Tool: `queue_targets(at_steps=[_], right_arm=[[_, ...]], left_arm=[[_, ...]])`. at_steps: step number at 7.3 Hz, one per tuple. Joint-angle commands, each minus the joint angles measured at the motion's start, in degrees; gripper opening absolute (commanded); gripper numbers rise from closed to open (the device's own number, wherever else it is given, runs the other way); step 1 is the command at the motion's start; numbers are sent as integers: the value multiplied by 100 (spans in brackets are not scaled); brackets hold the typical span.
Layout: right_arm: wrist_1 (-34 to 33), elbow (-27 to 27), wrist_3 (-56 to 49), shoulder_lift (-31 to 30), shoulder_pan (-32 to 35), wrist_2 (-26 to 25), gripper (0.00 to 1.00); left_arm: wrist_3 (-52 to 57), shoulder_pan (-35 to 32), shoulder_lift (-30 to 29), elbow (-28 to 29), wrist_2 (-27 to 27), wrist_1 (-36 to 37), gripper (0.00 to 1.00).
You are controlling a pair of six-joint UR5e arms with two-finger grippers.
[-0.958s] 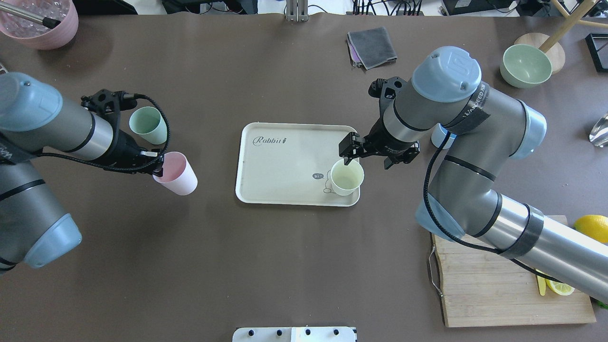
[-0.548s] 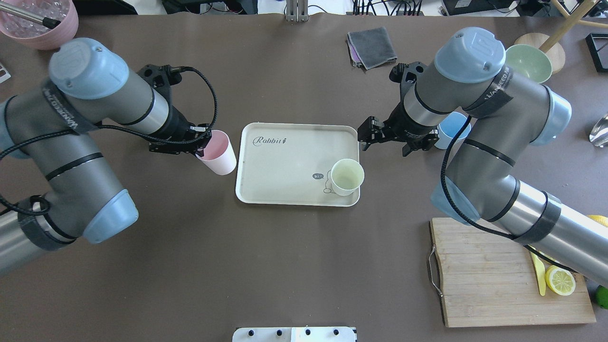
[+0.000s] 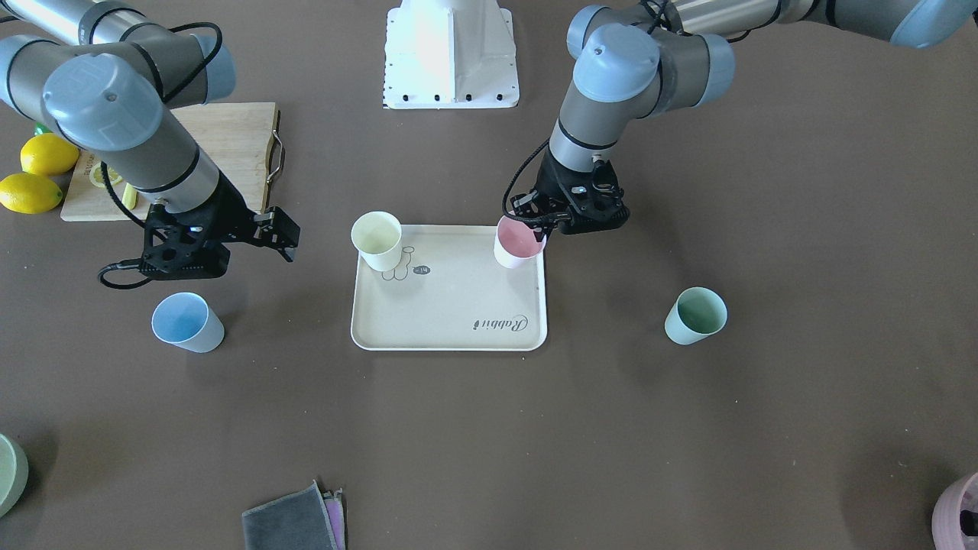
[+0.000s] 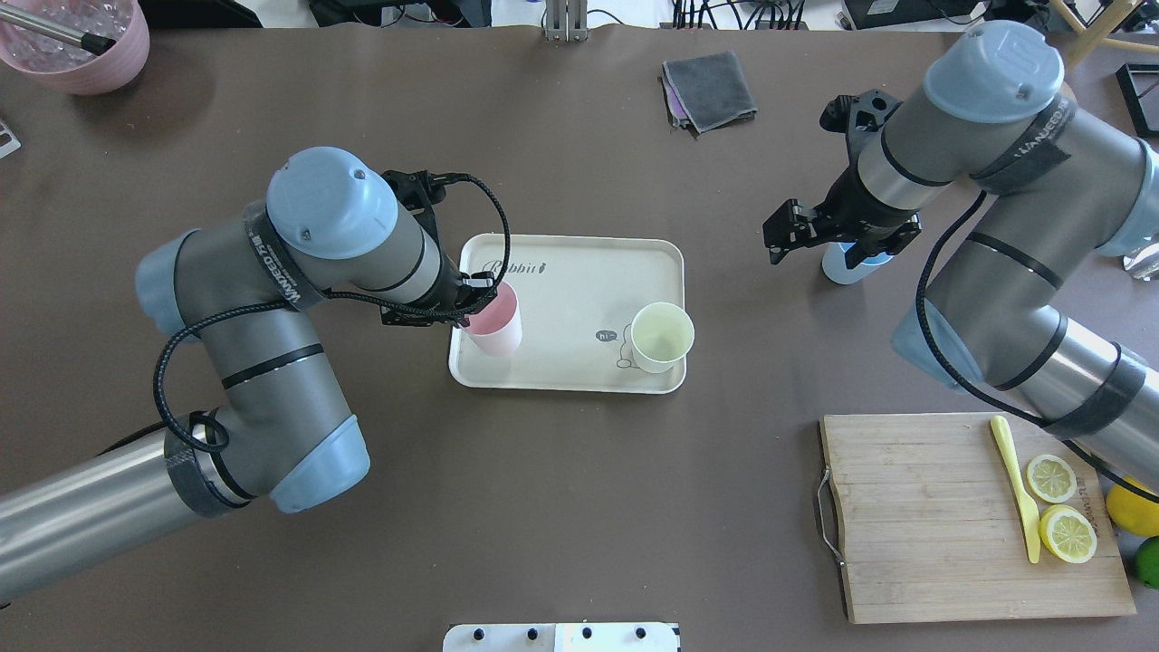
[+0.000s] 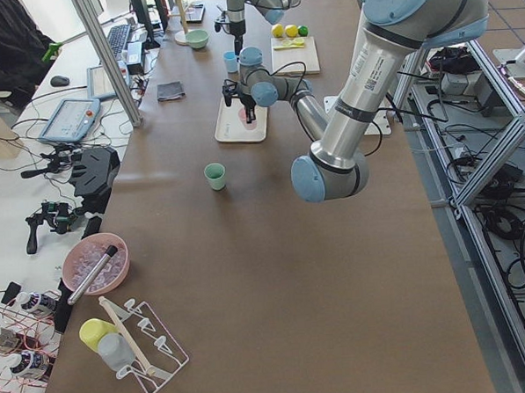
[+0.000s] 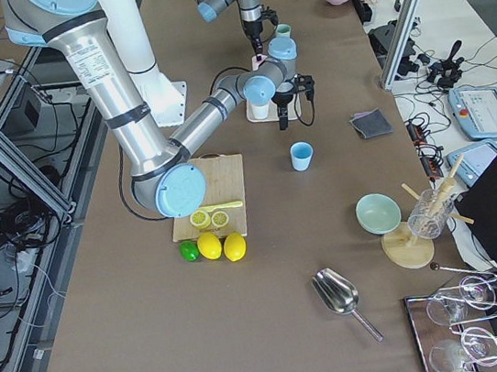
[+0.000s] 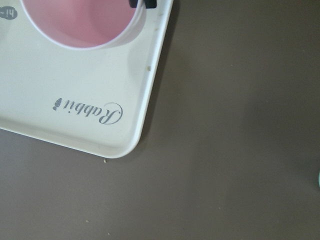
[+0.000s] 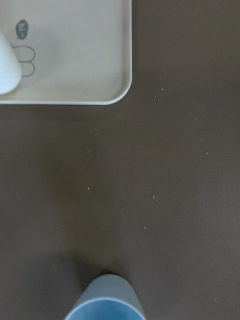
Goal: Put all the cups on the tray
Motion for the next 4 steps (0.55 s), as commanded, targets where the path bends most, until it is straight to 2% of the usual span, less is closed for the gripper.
queue_targets(at_steps=[1,2,3,4], right_arm=[[-12,-39,-566,-271,324,77,100],[-4,-74,-680,-350,395,86,100],[5,-161,-830,-360,491,86,100],[40,-354,-979,-351,579,77,100]], left_arm=[[-162,237,-101,85,310,-5,0],[-189,238,-110,129,319,-5,20],[-225,238,-110,129,319,3,54],[-251,238,-119,138,423,-5,72]])
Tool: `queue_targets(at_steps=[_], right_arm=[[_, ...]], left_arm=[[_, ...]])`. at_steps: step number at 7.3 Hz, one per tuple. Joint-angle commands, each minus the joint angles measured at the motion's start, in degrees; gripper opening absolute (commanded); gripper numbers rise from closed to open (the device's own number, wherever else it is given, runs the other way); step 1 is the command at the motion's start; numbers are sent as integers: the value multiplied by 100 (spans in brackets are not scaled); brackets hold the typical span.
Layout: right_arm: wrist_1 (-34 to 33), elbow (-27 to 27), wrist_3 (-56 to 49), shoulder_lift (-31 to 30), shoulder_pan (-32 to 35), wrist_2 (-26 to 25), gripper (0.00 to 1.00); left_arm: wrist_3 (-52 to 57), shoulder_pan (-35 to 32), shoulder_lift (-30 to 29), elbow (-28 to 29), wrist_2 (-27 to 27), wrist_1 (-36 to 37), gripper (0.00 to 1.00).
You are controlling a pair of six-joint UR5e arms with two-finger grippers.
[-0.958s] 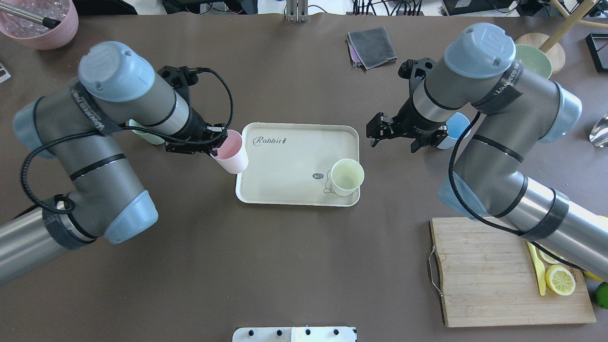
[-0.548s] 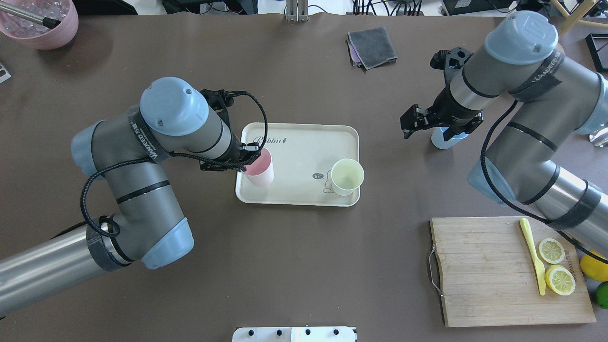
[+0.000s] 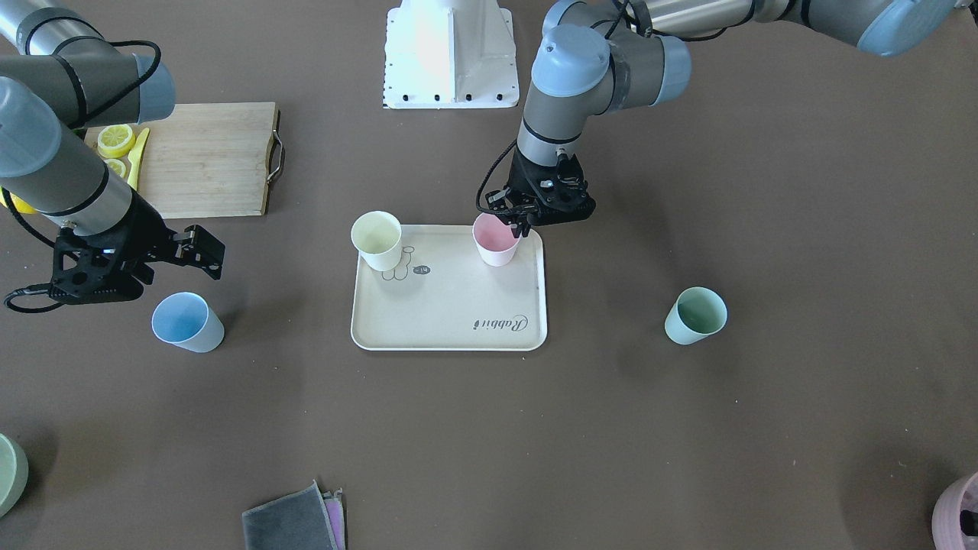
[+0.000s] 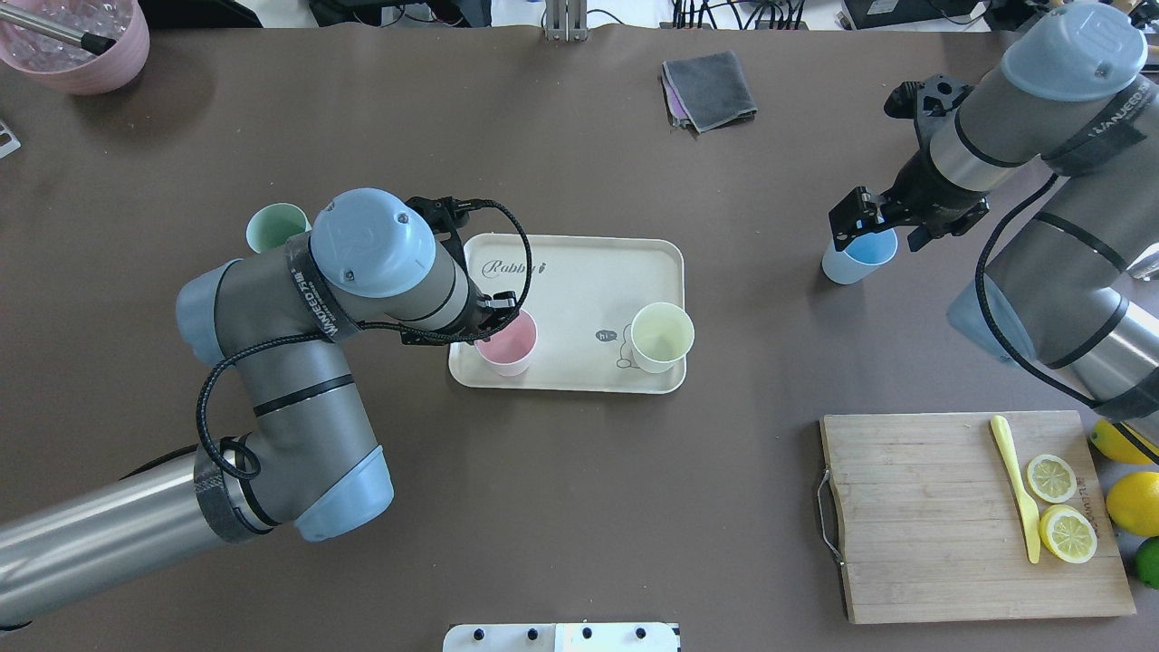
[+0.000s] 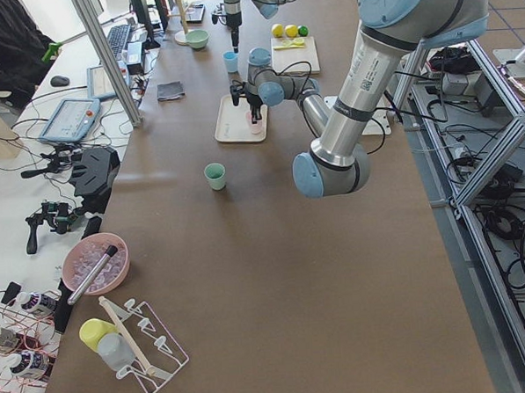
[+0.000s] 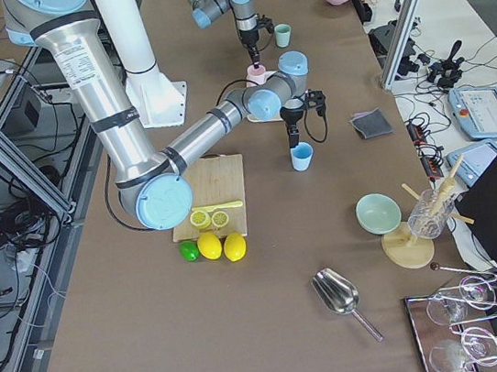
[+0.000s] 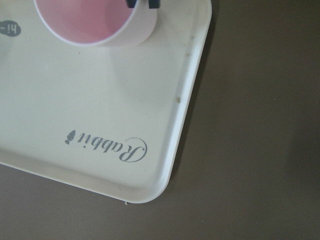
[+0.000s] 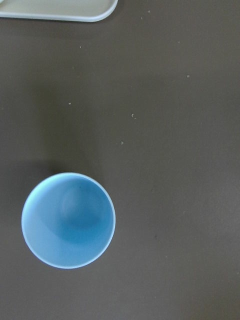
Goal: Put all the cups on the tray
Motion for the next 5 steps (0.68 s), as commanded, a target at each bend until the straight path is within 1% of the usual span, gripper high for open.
queue_targets(at_steps=[1,2,3,5], right_arm=[[23,-327,-426,4,296,4,100],[49,-529,-715,21,445,117,100],[101,-827,-848,65,447,110,100],[408,-1013,-780,83,316,75,100]], left_arm=[[-33,5,-20,-38,106,-4,86],[2,-21,-107,-73,71,5,97],[11,-144,-134,-135,-34,40,97],[37,-224,-117,-162,-114,49,97]])
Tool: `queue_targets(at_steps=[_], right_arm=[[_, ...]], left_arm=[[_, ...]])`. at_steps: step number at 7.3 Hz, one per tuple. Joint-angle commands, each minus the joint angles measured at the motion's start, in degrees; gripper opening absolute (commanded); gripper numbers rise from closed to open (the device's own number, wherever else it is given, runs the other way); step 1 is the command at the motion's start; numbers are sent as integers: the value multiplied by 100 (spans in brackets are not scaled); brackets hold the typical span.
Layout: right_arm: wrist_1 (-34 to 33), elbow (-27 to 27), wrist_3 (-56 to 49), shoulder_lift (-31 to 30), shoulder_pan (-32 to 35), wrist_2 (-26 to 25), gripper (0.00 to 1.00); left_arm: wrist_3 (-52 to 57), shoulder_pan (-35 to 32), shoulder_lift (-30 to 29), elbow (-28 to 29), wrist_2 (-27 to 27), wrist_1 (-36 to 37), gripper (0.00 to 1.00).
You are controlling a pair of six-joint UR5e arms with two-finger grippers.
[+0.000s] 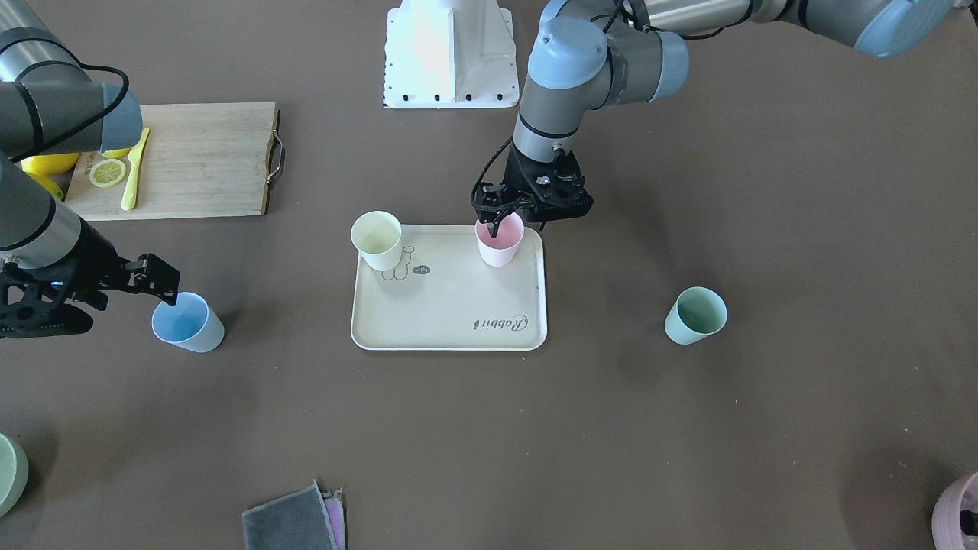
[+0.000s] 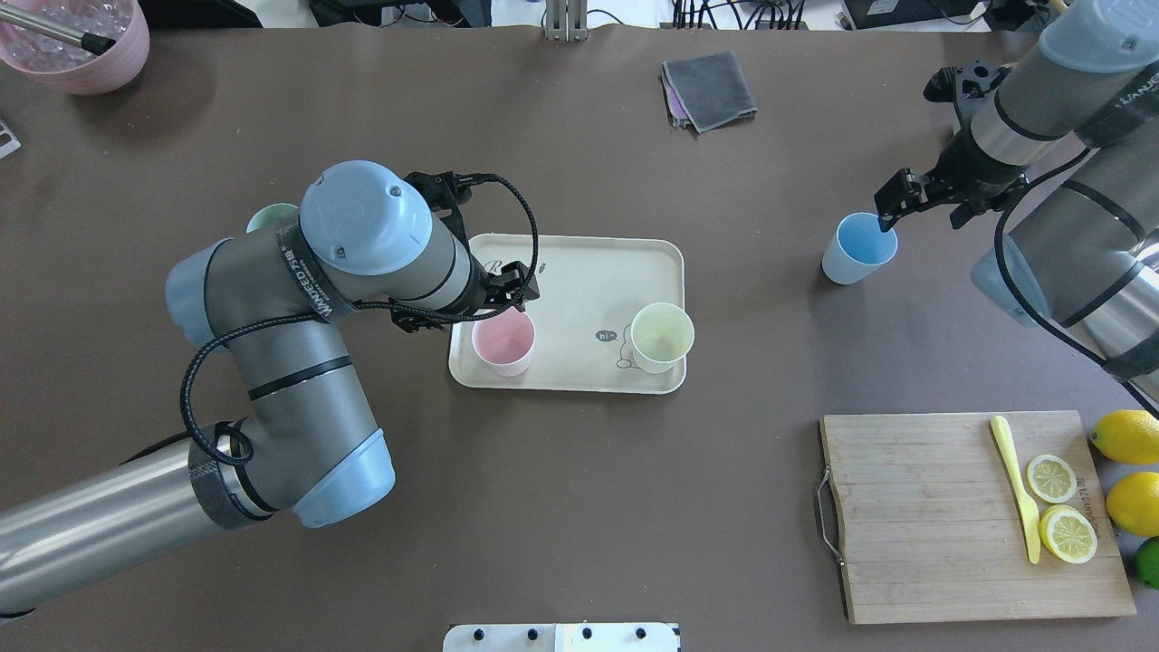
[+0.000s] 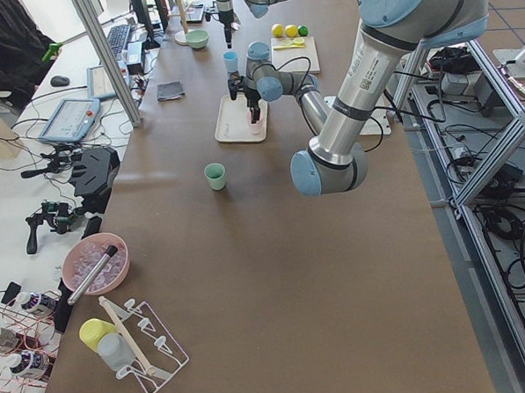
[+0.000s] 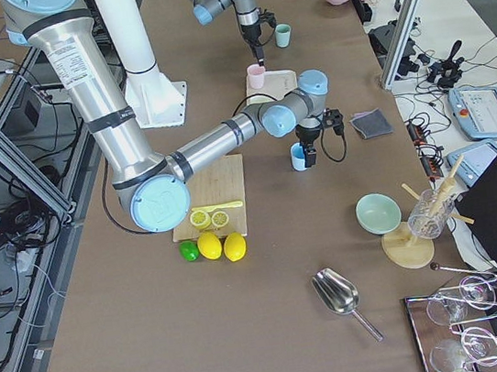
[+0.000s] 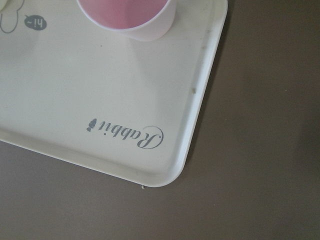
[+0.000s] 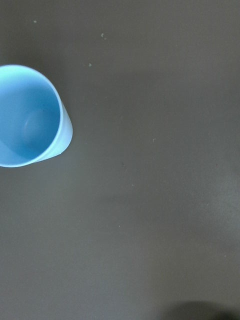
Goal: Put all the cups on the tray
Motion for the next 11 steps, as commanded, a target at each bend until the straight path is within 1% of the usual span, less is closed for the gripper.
queue_targets(at_steps=[1,2,3,4,5,6,7,9,10,11], right_arm=[[166,-200,2,13,-123,-29,100],[175,-314,2,13,-185,-72,100],[340,-394,2,13,-264,-81,99],[499,-516,63,13,-325,-81,72],[570,-517,98,4,-439,-134,1],[562,-535,107,21,-492,-300,0],[544,-535,116,152,-362,-232,0],[527,-509,116,240,-108,223,0],[527,-474,116,258,-37,322,0],[474,-465,116,354,51,549,0]], left_arm=[[132,-89,10,-19,-49,16,97],[159,-89,19,-19,-50,16,97],[168,-124,19,-71,-50,16,97],[255,-194,54,-141,-50,69,97],[430,-247,54,-246,-58,269,97],[528,-335,54,-308,-163,306,97],[607,-571,54,-318,-477,306,97],[1193,-1115,159,-361,-996,315,97],[1414,-1388,342,-510,-1286,315,96],[1677,-1669,536,-633,-1506,324,96]])
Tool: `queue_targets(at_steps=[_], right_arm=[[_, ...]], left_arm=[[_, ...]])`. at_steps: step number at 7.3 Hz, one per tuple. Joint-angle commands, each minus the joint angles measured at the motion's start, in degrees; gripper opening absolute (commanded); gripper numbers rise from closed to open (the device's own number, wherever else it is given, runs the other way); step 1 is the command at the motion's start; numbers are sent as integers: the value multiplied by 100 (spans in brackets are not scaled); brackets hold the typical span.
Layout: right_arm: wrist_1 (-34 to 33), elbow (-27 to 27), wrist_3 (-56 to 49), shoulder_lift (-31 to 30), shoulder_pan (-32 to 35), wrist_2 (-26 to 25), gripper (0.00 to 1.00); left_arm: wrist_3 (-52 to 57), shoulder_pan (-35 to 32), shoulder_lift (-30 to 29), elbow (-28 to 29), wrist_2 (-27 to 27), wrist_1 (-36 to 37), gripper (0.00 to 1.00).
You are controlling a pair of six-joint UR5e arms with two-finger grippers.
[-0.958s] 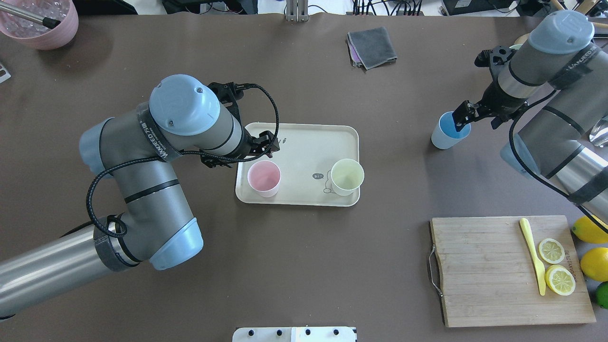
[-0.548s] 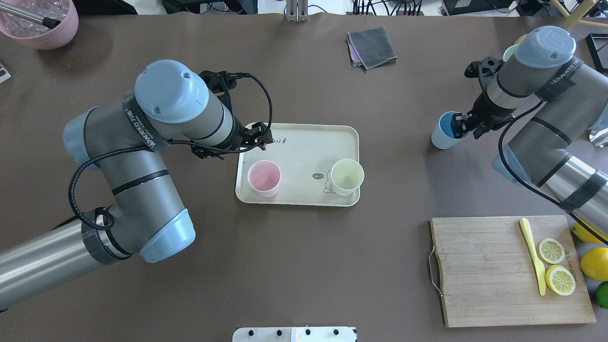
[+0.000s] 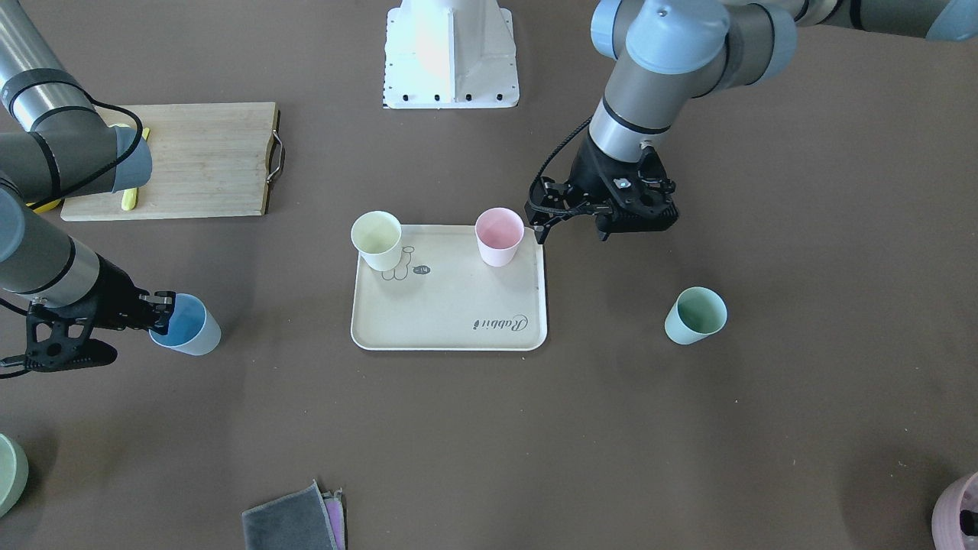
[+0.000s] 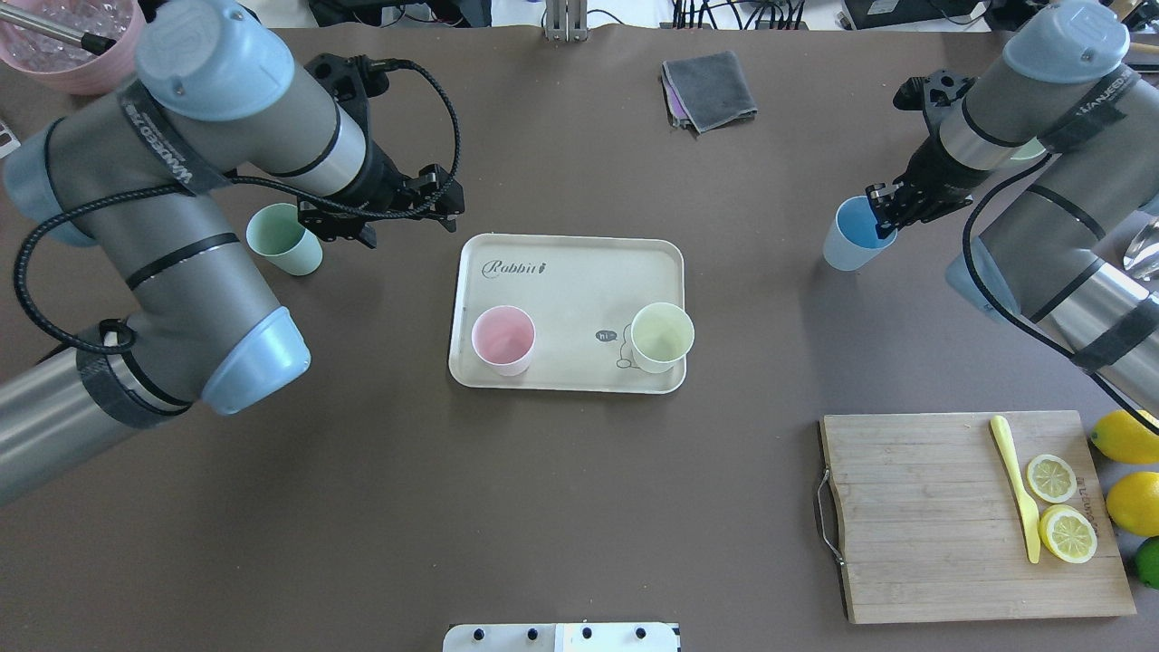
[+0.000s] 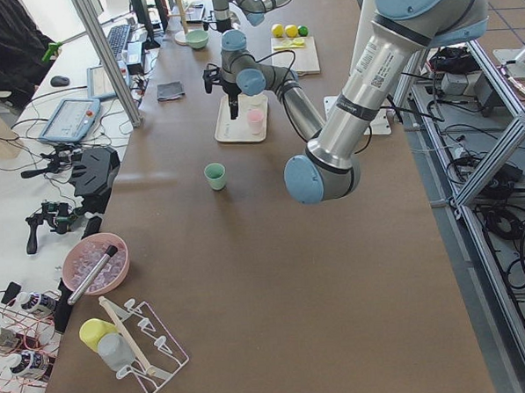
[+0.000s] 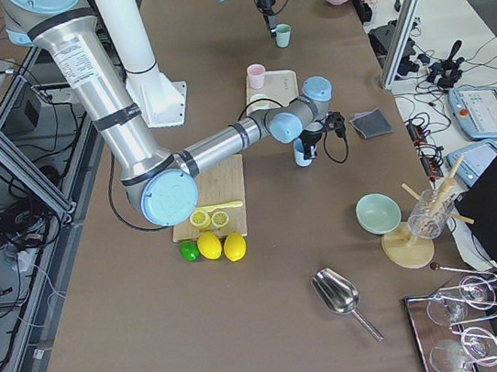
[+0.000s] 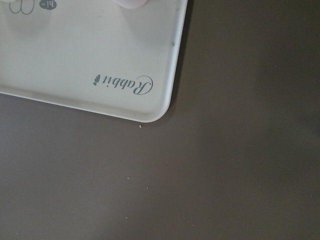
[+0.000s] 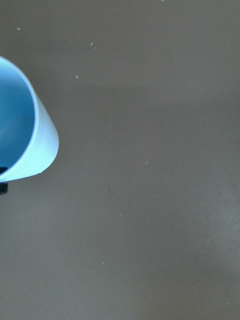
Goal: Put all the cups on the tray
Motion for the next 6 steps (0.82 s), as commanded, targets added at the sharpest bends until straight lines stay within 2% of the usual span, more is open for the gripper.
queue_targets(at_steps=[1,2,4,5,6], right_arm=[[-60,20,183,263,145,390,0],[-60,20,568,482,102,383,0],[-51,64,1254,817,-90,339,0],[-51,73,1622,1001,-274,270,0],[-51,90,2000,1185,-450,130,0]], left_arm=[[1013,-615,459,-102,-347,7,96],[1856,-922,740,-76,-356,68,96],[2792,-1004,1120,152,-313,-10,96],[2787,-1004,1130,379,-303,-210,96],[2752,-1004,1208,782,-303,-874,96]])
